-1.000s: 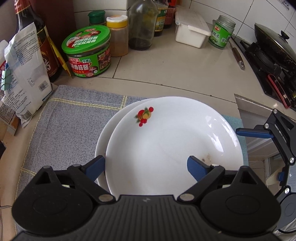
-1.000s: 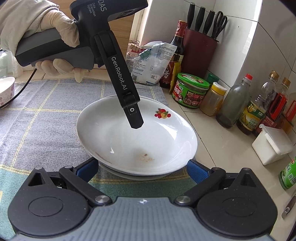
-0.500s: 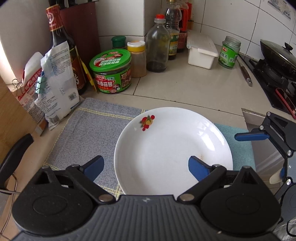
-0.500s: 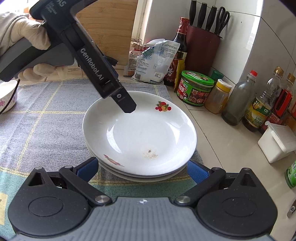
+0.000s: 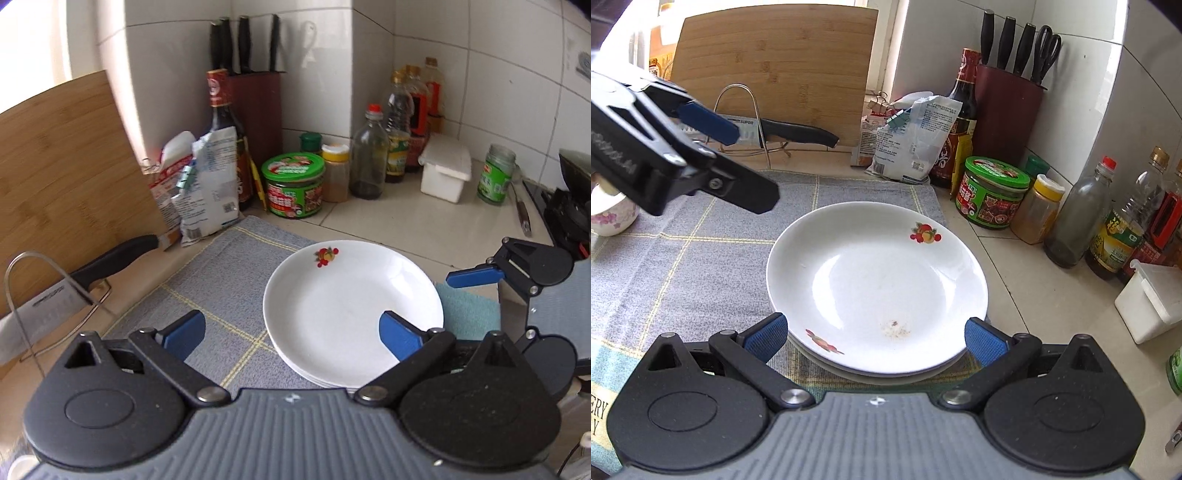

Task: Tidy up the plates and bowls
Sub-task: 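Open the left gripper and pull it back from the stack, then move both tools toward the pink-flowered white bowls on the mat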

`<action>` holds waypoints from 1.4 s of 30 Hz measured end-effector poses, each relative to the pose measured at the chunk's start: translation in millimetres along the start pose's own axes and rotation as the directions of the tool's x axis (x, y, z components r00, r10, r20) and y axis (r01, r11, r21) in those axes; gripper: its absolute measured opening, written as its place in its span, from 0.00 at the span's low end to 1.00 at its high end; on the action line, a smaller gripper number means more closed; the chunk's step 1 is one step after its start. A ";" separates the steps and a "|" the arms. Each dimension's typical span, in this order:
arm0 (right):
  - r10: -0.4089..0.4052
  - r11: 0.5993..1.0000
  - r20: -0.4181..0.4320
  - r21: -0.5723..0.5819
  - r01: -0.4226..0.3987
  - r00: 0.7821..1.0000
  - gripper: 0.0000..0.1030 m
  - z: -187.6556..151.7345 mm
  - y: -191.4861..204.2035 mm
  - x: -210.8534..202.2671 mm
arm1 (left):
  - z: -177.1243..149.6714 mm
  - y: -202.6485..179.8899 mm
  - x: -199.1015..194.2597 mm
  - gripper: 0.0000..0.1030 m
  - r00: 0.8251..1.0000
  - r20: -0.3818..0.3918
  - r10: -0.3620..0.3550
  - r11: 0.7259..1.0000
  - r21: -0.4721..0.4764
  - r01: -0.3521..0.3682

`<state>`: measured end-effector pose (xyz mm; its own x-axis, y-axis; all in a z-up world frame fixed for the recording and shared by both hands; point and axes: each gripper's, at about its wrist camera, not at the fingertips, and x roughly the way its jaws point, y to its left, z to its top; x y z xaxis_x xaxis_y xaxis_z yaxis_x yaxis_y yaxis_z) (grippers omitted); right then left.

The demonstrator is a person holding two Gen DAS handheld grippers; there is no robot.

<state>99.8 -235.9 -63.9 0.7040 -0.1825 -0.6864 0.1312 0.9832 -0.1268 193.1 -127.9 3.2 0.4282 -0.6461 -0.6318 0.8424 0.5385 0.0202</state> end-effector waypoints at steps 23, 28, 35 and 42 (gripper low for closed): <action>0.372 0.909 -0.054 -0.178 -0.376 0.927 1.00 35.9 193.8 -9.9 | -159.4 72.6 -192.1 0.98 0.948 -0.017 0.319 0.934 -0.166 -0.317; 0.395 0.888 -0.094 -0.216 -0.406 0.914 1.00 32.7 240.2 -11.8 | -201.9 97.8 -217.7 0.98 0.938 -0.088 0.334 0.924 -0.168 -0.345; 0.413 0.856 -0.145 -0.275 -0.437 0.899 1.00 28.8 285.6 -6.7 | -258.8 129.9 -214.1 0.98 0.955 -0.174 0.242 0.938 -0.210 -0.276; 0.389 0.855 -0.172 -0.298 -0.424 0.905 1.00 20.1 308.9 1.0 | -288.5 149.3 -187.0 0.99 0.955 -0.230 0.189 0.941 -0.235 -0.243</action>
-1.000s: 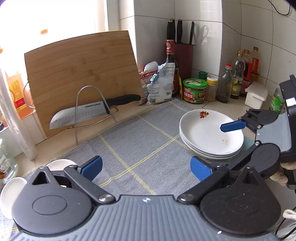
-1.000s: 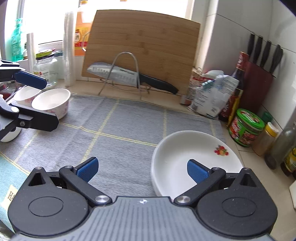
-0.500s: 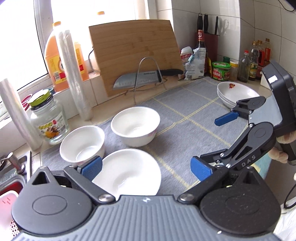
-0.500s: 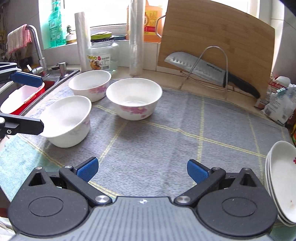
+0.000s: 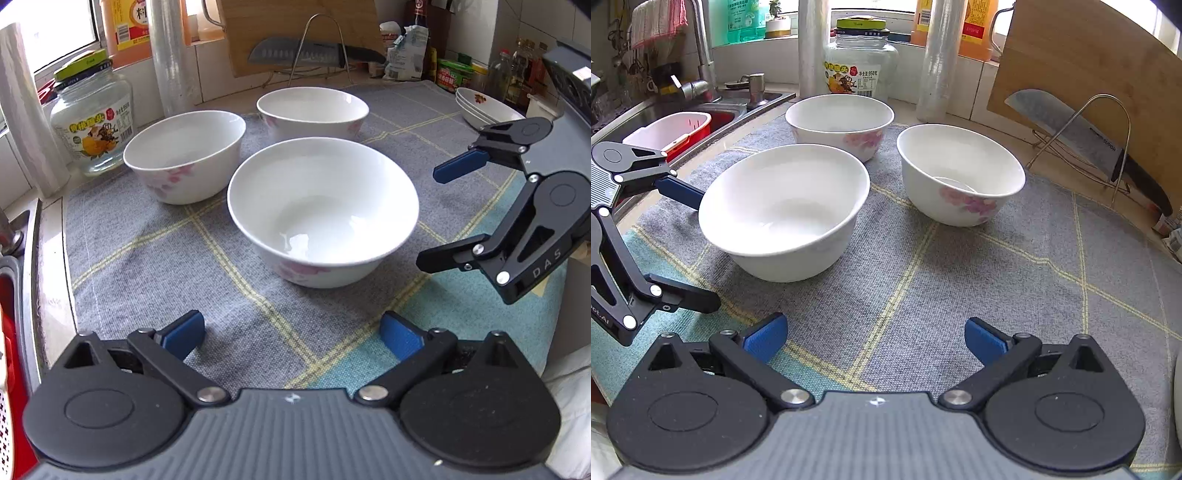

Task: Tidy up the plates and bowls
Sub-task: 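Move both tools toward the pink-flowered white bowls on the mat, then move the left gripper to the rim of the large white bowl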

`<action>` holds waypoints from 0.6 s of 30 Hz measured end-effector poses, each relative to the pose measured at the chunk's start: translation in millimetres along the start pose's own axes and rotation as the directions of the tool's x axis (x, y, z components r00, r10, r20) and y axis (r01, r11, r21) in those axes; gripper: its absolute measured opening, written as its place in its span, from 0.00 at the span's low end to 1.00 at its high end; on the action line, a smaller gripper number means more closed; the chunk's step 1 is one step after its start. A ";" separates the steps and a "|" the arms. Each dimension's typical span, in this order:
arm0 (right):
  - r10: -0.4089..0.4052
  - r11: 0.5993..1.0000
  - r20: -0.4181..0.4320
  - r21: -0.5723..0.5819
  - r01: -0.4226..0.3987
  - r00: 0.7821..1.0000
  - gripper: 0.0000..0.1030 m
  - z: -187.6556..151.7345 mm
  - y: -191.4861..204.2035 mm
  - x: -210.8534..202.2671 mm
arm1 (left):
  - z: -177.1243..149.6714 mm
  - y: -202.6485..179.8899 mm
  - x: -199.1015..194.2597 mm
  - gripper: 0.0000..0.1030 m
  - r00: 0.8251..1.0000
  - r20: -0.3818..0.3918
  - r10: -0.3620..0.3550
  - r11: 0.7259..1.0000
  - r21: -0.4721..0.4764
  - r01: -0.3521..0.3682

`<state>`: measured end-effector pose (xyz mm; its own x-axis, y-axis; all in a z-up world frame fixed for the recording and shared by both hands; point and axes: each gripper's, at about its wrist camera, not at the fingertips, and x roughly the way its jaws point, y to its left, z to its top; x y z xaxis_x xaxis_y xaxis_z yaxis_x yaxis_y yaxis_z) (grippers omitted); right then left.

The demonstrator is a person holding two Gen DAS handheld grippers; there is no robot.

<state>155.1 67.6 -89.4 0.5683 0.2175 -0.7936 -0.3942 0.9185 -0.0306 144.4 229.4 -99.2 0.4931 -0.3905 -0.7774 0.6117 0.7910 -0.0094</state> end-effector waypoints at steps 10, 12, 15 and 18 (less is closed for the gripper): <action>0.072 0.997 -0.029 0.003 -0.072 0.997 1.00 -6.7 0.6 7.0 | -14.0 7.9 -9.7 1.00 0.999 0.041 -0.010 0.999 0.033 0.009; 0.083 0.996 -0.024 -0.010 -0.083 0.996 1.00 -6.9 -0.2 7.4 | -12.7 7.8 -9.0 1.00 0.999 0.038 -0.009 0.999 0.032 0.008; 0.094 0.995 -0.022 -0.023 -0.094 0.995 1.00 -6.3 -0.9 8.3 | -10.2 8.5 -7.4 1.00 0.999 0.034 -0.019 0.999 0.043 0.017; 0.090 0.996 -0.038 -0.024 -0.091 0.995 1.00 -3.5 -0.5 9.0 | -3.1 9.6 -5.1 0.99 0.999 0.010 -0.036 0.997 0.063 0.035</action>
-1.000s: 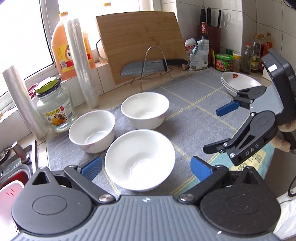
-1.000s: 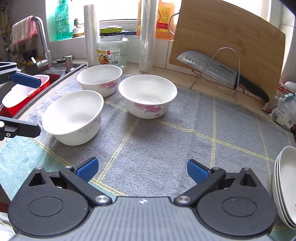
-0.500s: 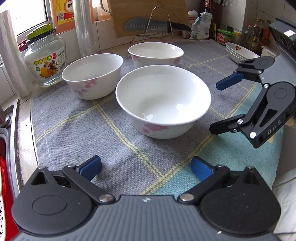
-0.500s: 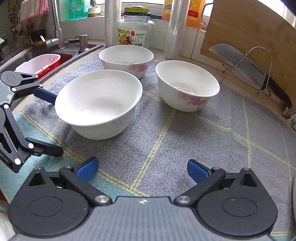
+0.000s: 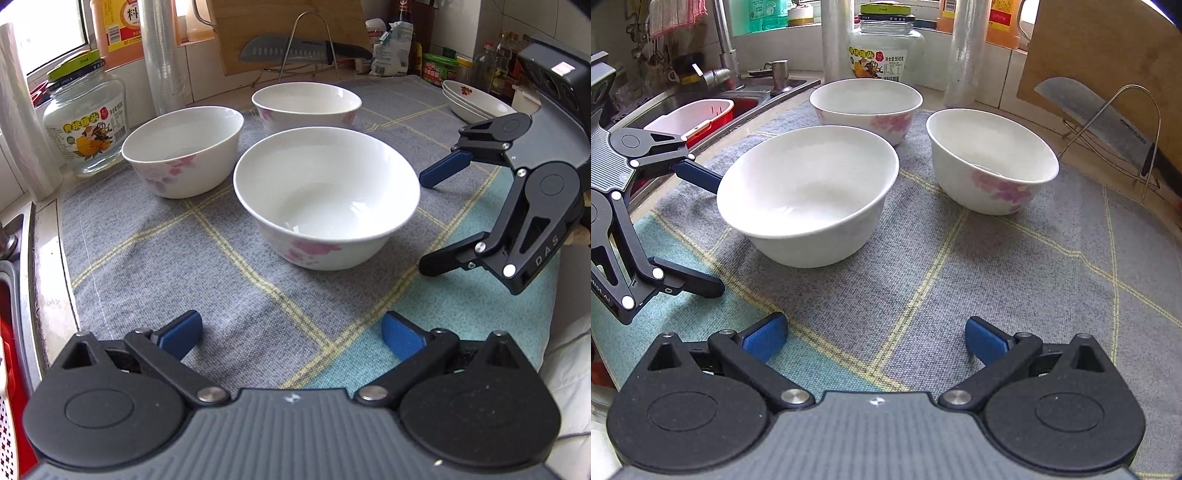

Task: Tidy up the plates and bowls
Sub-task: 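Move the left gripper to the rim of the large white bowl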

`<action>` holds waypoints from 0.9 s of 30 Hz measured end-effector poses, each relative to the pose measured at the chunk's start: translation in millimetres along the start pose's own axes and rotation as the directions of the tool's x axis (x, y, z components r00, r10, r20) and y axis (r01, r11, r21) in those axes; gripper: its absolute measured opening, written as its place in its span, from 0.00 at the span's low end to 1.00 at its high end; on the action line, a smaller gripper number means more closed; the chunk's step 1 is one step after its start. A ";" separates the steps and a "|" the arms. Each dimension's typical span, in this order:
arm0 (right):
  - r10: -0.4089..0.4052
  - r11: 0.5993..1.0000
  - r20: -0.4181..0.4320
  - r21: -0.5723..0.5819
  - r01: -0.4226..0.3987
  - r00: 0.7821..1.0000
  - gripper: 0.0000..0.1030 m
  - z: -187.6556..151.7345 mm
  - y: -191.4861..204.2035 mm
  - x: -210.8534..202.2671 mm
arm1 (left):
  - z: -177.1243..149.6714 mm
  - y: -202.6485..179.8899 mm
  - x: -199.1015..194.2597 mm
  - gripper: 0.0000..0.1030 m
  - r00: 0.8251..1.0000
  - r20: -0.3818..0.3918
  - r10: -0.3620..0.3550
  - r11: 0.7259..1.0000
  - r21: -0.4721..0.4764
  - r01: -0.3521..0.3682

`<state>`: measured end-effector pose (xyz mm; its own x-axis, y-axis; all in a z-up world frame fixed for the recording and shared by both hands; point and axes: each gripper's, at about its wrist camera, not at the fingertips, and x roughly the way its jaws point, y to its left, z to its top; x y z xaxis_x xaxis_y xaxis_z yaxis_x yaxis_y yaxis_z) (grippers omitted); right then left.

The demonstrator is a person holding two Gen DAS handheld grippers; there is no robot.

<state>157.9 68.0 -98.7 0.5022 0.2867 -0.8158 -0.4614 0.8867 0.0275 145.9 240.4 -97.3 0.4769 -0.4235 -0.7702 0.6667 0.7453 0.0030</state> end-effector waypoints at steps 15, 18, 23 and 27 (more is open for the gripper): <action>-0.001 0.987 0.084 -0.158 0.015 0.996 1.00 28.4 20.4 -3.4 | 29.0 7.6 4.9 0.99 0.996 0.016 -0.087 0.963 0.256 0.080; 0.007 0.982 0.094 -0.189 0.011 0.996 1.00 33.4 24.4 -3.7 | 30.2 8.0 7.6 0.99 0.994 0.016 -0.108 0.957 0.273 0.099; 0.030 0.971 0.101 -0.239 -0.005 0.994 0.95 38.8 28.4 -6.0 | 33.6 11.2 9.8 0.92 0.991 0.019 -0.136 0.947 0.296 0.124; 0.045 0.964 0.100 -0.267 -0.016 0.994 0.90 41.4 30.8 -6.4 | 36.5 12.1 8.0 0.89 0.987 0.028 -0.161 0.933 0.330 0.143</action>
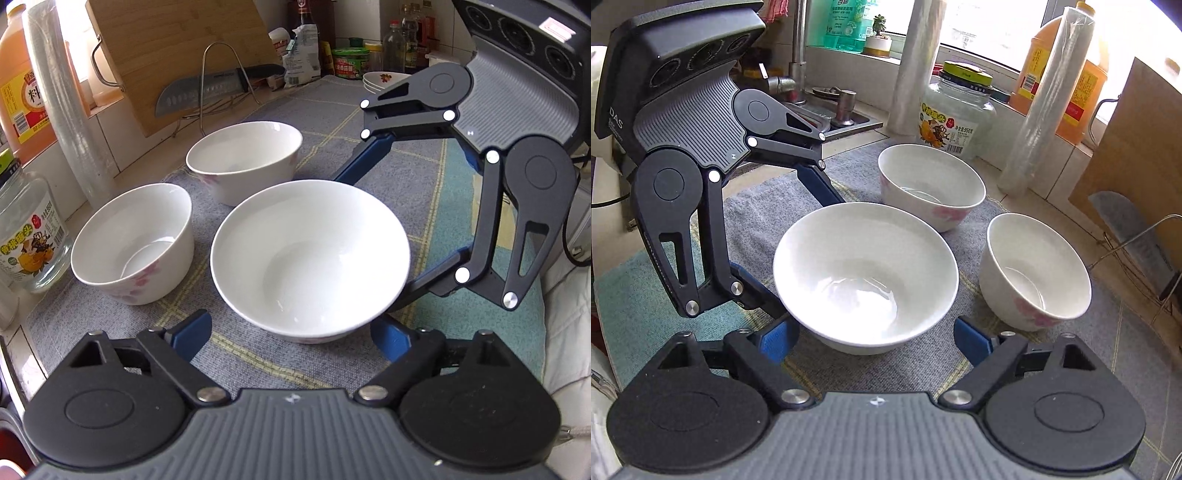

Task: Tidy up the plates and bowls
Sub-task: 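Move the left gripper to the rim of the large white bowl, then close the left gripper on the large white bowl rim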

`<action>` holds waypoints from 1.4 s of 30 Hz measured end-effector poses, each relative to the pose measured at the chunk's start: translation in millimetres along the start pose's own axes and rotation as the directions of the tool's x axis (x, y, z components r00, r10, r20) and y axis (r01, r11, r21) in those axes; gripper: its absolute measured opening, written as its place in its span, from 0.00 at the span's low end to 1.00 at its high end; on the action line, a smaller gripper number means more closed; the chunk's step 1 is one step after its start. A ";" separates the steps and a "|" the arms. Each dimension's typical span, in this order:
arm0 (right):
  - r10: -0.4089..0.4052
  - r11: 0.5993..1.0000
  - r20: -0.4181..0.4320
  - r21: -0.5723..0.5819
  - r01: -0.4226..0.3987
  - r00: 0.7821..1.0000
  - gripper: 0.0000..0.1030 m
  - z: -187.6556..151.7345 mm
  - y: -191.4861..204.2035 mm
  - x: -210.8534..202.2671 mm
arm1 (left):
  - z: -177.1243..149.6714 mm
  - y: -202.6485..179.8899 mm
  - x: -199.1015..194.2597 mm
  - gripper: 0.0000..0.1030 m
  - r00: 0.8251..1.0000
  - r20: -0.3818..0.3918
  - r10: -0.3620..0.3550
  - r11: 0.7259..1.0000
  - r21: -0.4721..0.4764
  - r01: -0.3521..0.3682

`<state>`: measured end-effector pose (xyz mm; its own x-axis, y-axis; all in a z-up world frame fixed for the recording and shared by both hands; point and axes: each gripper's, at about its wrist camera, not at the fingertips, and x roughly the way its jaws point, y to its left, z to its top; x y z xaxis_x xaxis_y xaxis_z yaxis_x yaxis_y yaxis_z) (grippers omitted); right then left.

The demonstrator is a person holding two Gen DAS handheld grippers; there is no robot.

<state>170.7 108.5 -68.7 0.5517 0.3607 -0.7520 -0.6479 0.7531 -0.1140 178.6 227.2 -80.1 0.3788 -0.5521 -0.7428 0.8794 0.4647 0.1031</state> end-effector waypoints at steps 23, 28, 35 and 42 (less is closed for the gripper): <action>0.003 1.000 -0.015 0.001 -0.003 1.000 0.85 -8.1 2.1 7.8 | 23.4 25.6 -18.2 0.90 0.994 0.023 -0.108 0.978 -0.175 0.110; -0.008 1.000 -0.008 0.007 0.008 1.000 0.84 -8.9 3.4 6.6 | 32.5 32.5 -4.0 0.90 0.995 -0.002 -0.096 0.957 -0.276 0.092; -0.031 0.999 0.009 -0.008 0.031 0.999 0.83 -10.1 10.6 3.1 | 41.0 29.2 -1.0 0.90 0.996 -0.019 -0.090 0.952 -0.297 0.081; -0.028 1.000 0.018 -0.006 0.028 0.999 0.83 -7.4 11.3 4.3 | 41.4 34.4 6.3 0.89 0.994 -0.048 -0.101 0.932 -0.353 0.078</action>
<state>161.9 114.4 -78.0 0.5792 0.3495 -0.7364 -0.6352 0.7598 -0.1390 223.2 211.1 -53.8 0.2736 -0.5627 -0.7801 0.7479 0.6345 -0.1953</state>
